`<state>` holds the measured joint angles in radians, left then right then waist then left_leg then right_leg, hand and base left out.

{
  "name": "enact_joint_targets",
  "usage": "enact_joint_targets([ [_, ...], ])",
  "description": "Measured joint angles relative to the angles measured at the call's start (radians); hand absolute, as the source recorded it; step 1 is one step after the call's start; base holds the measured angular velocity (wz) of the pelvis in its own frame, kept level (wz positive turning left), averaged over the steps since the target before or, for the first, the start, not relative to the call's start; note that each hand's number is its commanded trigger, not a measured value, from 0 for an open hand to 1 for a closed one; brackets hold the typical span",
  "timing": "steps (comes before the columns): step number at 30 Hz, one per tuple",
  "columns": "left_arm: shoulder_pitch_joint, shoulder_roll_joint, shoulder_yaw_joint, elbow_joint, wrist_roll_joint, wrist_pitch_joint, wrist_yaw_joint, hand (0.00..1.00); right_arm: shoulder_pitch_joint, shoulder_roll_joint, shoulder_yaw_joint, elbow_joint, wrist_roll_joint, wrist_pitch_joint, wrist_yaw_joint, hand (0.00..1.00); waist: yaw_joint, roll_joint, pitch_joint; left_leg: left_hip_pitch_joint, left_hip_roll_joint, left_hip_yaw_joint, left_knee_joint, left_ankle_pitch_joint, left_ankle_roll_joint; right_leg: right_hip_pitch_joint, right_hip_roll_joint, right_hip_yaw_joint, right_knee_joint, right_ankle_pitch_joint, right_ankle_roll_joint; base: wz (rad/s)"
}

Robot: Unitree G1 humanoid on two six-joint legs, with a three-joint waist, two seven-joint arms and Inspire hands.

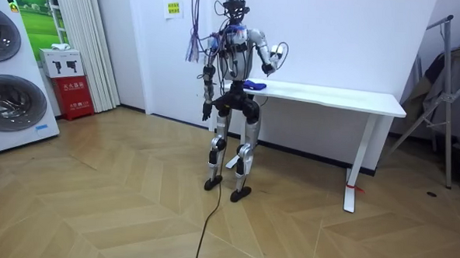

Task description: Wipe table

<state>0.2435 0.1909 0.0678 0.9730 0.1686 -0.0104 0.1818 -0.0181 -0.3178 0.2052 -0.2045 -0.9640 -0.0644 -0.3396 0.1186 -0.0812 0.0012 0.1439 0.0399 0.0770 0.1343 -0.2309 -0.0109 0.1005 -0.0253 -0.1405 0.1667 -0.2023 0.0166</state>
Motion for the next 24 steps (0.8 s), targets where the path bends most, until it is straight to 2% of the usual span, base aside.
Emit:
enact_joint_targets([
  [4,-0.012,0.000,-0.030,0.001,0.001,0.000,0.003,0.00,-0.001,0.000,0.106,-0.018,-0.015,0.000,0.042,0.00,0.027,0.007,-0.0009,0.003,0.000,-0.003,0.000,0.000,0.000,0.001,0.002,0.002,0.000,0.000,0.000,-0.03],
  [7,-0.023,0.000,-0.035,0.023,0.001,-0.010,0.003,0.00,0.001,0.000,0.156,-0.017,-0.015,-0.007,0.081,0.00,0.027,0.012,0.0018,0.006,0.001,-0.014,0.000,0.000,0.000,0.003,0.003,0.001,-0.002,0.000,0.000,0.08],
  [13,-0.032,0.000,-0.037,0.062,0.003,-0.017,0.009,0.00,0.034,-0.001,0.193,-0.001,-0.029,-0.013,0.103,0.00,0.025,0.015,0.0037,0.016,0.001,-0.053,-0.001,0.000,0.000,0.021,0.004,0.002,0.000,0.000,0.000,0.06],
  [19,-0.041,0.001,-0.054,0.059,0.002,-0.048,0.029,0.00,0.094,-0.001,0.268,0.054,-0.054,-0.049,0.103,0.00,0.029,0.012,0.0015,0.036,0.002,-0.055,-0.002,0.000,0.000,0.039,0.005,0.001,0.005,0.000,-0.001,0.01],
  [21,-0.040,0.001,-0.061,0.059,0.001,-0.056,0.034,0.00,0.108,0.000,0.287,0.075,-0.062,-0.050,0.104,0.00,0.030,0.010,0.0003,0.044,0.002,-0.060,-0.001,0.000,0.000,0.043,0.005,0.001,0.008,0.001,-0.001,-0.08],
  [22,-0.040,0.001,-0.064,0.059,0.000,-0.056,0.037,0.00,0.120,-0.001,0.298,0.081,-0.067,-0.049,0.104,0.00,0.032,-0.003,-0.0027,0.036,-0.002,-0.055,0.023,0.000,0.000,0.052,-0.009,0.010,0.003,0.005,-0.008,0.00],
  [23,-0.036,0.005,-0.069,0.062,-0.001,-0.056,0.040,0.00,0.121,0.001,0.305,0.089,-0.066,-0.047,0.104,0.00,0.029,-0.017,0.0087,0.012,-0.014,-0.045,0.079,-0.003,-0.003,0.068,-0.023,0.035,-0.004,0.010,-0.014,0.24],
  [24,-0.045,0.014,-0.102,0.061,0.002,-0.057,0.041,0.00,0.122,0.008,0.318,0.114,-0.058,-0.048,0.103,0.00,0.025,-0.052,0.0219,-0.068,-0.057,-0.022,0.125,-0.022,-0.003,0.087,-0.069,0.133,-0.024,0.013,-0.014,0.66],
])
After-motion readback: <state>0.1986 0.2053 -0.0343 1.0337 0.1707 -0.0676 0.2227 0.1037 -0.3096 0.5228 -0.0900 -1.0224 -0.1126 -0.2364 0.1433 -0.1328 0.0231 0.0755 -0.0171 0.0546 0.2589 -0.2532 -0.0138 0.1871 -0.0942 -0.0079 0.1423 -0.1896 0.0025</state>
